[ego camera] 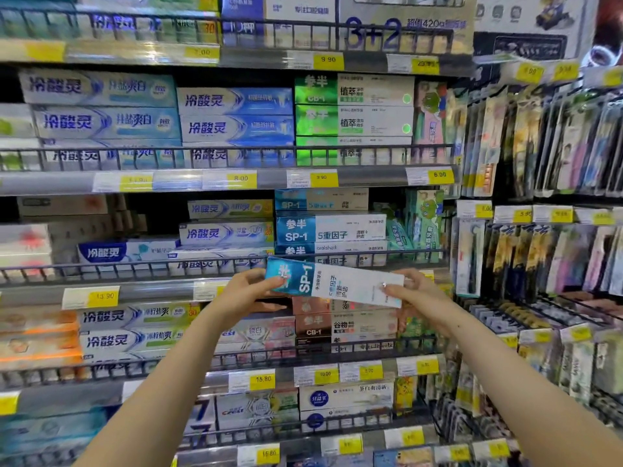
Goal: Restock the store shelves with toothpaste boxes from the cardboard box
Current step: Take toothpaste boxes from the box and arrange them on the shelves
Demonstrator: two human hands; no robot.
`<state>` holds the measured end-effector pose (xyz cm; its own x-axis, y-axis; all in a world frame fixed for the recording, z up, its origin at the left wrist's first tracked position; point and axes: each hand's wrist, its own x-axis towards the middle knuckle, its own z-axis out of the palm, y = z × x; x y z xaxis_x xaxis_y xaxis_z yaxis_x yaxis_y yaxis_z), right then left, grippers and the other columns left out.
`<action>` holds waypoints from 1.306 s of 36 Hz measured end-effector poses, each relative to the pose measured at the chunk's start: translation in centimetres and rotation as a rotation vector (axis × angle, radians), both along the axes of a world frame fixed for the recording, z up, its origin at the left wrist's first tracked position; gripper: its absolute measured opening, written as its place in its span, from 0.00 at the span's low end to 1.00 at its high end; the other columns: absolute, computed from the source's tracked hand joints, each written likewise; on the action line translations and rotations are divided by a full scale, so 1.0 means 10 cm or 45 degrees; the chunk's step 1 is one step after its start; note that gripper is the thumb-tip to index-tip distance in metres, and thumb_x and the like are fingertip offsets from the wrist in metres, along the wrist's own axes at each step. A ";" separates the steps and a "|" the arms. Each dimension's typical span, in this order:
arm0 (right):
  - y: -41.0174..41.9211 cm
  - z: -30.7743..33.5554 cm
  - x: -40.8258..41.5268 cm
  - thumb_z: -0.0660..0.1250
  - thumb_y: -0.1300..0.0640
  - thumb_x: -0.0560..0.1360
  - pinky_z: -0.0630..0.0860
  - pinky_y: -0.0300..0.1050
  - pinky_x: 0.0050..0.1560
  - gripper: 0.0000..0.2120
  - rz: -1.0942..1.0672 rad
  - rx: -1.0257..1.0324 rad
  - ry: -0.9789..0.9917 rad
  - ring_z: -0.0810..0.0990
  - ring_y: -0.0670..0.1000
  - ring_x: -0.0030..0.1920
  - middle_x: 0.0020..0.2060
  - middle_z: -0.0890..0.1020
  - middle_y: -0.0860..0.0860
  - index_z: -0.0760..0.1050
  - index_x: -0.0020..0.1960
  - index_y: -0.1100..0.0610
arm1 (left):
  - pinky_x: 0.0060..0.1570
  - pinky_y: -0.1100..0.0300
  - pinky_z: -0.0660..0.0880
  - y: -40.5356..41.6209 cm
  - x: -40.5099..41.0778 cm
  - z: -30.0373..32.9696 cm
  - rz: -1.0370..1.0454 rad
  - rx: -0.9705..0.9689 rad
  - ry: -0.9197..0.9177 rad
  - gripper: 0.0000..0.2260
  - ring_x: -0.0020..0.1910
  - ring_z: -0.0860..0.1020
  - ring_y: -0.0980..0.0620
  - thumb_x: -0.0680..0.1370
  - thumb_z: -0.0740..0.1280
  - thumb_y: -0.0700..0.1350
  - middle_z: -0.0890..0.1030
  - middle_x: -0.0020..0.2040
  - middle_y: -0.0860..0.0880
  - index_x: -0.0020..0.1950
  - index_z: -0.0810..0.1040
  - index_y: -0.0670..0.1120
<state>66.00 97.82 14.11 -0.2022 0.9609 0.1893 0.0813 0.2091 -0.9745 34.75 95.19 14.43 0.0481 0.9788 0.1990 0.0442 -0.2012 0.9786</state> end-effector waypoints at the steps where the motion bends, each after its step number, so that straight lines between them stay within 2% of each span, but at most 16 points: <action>1: 0.01 0.01 -0.03 0.71 0.60 0.71 0.82 0.46 0.37 0.17 -0.038 0.009 0.097 0.81 0.51 0.45 0.49 0.81 0.53 0.70 0.56 0.59 | 0.44 0.56 0.80 0.01 0.01 0.01 0.030 0.027 0.010 0.10 0.52 0.81 0.48 0.74 0.69 0.43 0.82 0.53 0.44 0.54 0.78 0.43; 4: 0.03 0.07 -0.13 0.71 0.59 0.70 0.80 0.39 0.35 0.16 -0.099 0.054 0.319 0.80 0.50 0.49 0.50 0.81 0.55 0.70 0.54 0.59 | 0.44 0.59 0.80 0.03 0.06 0.09 0.132 0.143 0.000 0.07 0.47 0.83 0.50 0.75 0.69 0.42 0.82 0.53 0.42 0.52 0.78 0.45; 9: 0.10 0.16 -0.19 0.68 0.60 0.74 0.77 0.36 0.35 0.08 -0.176 0.142 0.469 0.79 0.47 0.48 0.51 0.80 0.53 0.72 0.52 0.56 | 0.38 0.69 0.77 0.04 0.15 0.23 0.327 0.356 0.069 0.16 0.40 0.82 0.59 0.74 0.71 0.44 0.82 0.47 0.51 0.59 0.74 0.46; 12: 0.13 0.20 -0.20 0.66 0.60 0.75 0.79 0.34 0.40 0.05 -0.187 0.204 0.505 0.80 0.48 0.48 0.50 0.81 0.53 0.73 0.50 0.56 | 0.40 0.68 0.76 0.05 0.16 0.28 0.399 0.467 0.118 0.13 0.45 0.81 0.57 0.73 0.71 0.46 0.82 0.49 0.53 0.57 0.76 0.48; 15: 0.17 0.24 -0.18 0.66 0.59 0.75 0.79 0.37 0.44 0.06 -0.187 0.258 0.469 0.80 0.49 0.51 0.51 0.81 0.53 0.73 0.52 0.56 | 0.43 0.67 0.78 0.06 0.16 0.33 0.392 0.487 0.097 0.09 0.44 0.80 0.63 0.74 0.71 0.43 0.81 0.45 0.58 0.52 0.77 0.51; 19: 0.23 0.26 -0.15 0.66 0.59 0.75 0.80 0.37 0.42 0.10 -0.178 0.330 0.401 0.81 0.47 0.50 0.52 0.81 0.52 0.72 0.56 0.57 | 0.46 0.56 0.80 0.13 0.11 0.34 0.423 0.463 0.189 0.14 0.48 0.82 0.52 0.72 0.73 0.47 0.83 0.48 0.50 0.56 0.79 0.45; 22: 0.29 0.28 -0.12 0.70 0.56 0.72 0.79 0.41 0.48 0.18 -0.223 0.380 0.330 0.81 0.47 0.52 0.54 0.81 0.51 0.72 0.60 0.58 | 0.39 0.66 0.78 0.16 0.14 0.35 0.454 0.485 0.168 0.17 0.43 0.82 0.59 0.71 0.73 0.46 0.83 0.47 0.52 0.57 0.75 0.46; 25: 0.34 0.28 -0.09 0.74 0.54 0.69 0.76 0.47 0.58 0.23 -0.276 0.433 0.243 0.79 0.49 0.56 0.56 0.80 0.50 0.73 0.62 0.57 | 0.38 0.70 0.76 0.16 0.19 0.35 0.442 0.524 0.139 0.14 0.44 0.81 0.60 0.71 0.73 0.43 0.82 0.47 0.53 0.54 0.75 0.47; 27: 0.34 0.27 -0.09 0.73 0.56 0.69 0.77 0.45 0.56 0.20 -0.257 0.448 0.230 0.79 0.49 0.55 0.55 0.80 0.51 0.73 0.59 0.58 | 0.42 0.69 0.77 0.15 0.18 0.29 0.429 0.521 0.136 0.15 0.46 0.80 0.61 0.70 0.74 0.42 0.81 0.49 0.52 0.54 0.75 0.46; 30: 0.30 0.24 -0.10 0.69 0.59 0.73 0.78 0.38 0.47 0.09 -0.199 0.433 0.268 0.80 0.47 0.50 0.51 0.81 0.51 0.73 0.52 0.55 | 0.50 0.61 0.77 0.16 0.11 0.18 0.389 0.504 0.197 0.21 0.51 0.80 0.54 0.66 0.77 0.40 0.81 0.51 0.49 0.56 0.74 0.44; 34: 0.29 0.16 -0.10 0.64 0.52 0.77 0.72 0.43 0.49 0.06 -0.137 0.346 0.160 0.77 0.45 0.51 0.50 0.78 0.45 0.73 0.53 0.49 | 0.49 0.62 0.77 0.16 0.10 0.08 0.325 0.582 0.310 0.21 0.52 0.79 0.51 0.65 0.76 0.33 0.80 0.51 0.47 0.52 0.72 0.44; 37: 0.27 0.10 -0.09 0.64 0.49 0.76 0.66 0.42 0.54 0.03 -0.104 0.332 0.121 0.72 0.40 0.52 0.51 0.75 0.39 0.74 0.50 0.45 | 0.47 0.68 0.76 0.13 0.12 0.07 0.334 0.603 0.310 0.22 0.49 0.79 0.58 0.65 0.75 0.30 0.79 0.52 0.47 0.52 0.71 0.44; 40: 0.23 0.08 -0.08 0.68 0.50 0.72 0.71 0.43 0.55 0.05 -0.128 0.377 0.237 0.76 0.47 0.55 0.52 0.80 0.46 0.77 0.47 0.48 | 0.47 0.67 0.77 0.08 0.17 0.08 0.294 0.548 0.274 0.25 0.49 0.79 0.62 0.66 0.75 0.32 0.79 0.54 0.49 0.58 0.69 0.45; 43: 0.19 0.10 -0.05 0.70 0.53 0.71 0.73 0.50 0.59 0.07 -0.138 0.443 0.337 0.78 0.51 0.56 0.50 0.82 0.49 0.76 0.48 0.50 | 0.52 0.59 0.78 0.05 0.18 0.07 0.149 0.286 0.154 0.30 0.54 0.80 0.53 0.67 0.76 0.41 0.79 0.59 0.46 0.65 0.67 0.47; 46: 0.15 0.13 0.00 0.71 0.59 0.71 0.75 0.43 0.54 0.11 -0.075 0.524 0.317 0.78 0.48 0.56 0.49 0.81 0.46 0.75 0.52 0.53 | 0.52 0.60 0.78 0.01 0.18 0.10 -0.233 -0.064 -0.119 0.28 0.58 0.79 0.48 0.69 0.70 0.54 0.79 0.60 0.43 0.65 0.69 0.43; 47: 0.13 0.13 0.02 0.70 0.62 0.72 0.75 0.38 0.52 0.10 -0.056 0.546 0.289 0.77 0.46 0.56 0.50 0.81 0.46 0.75 0.52 0.54 | 0.52 0.60 0.78 0.00 0.20 0.12 -0.254 -0.114 -0.155 0.25 0.58 0.79 0.49 0.72 0.66 0.56 0.80 0.58 0.44 0.64 0.71 0.44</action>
<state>66.19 99.12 15.45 -0.0708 0.7933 0.6047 -0.1055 0.5969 -0.7953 36.72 95.23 15.64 0.2233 0.9663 0.1282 -0.1067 -0.1065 0.9886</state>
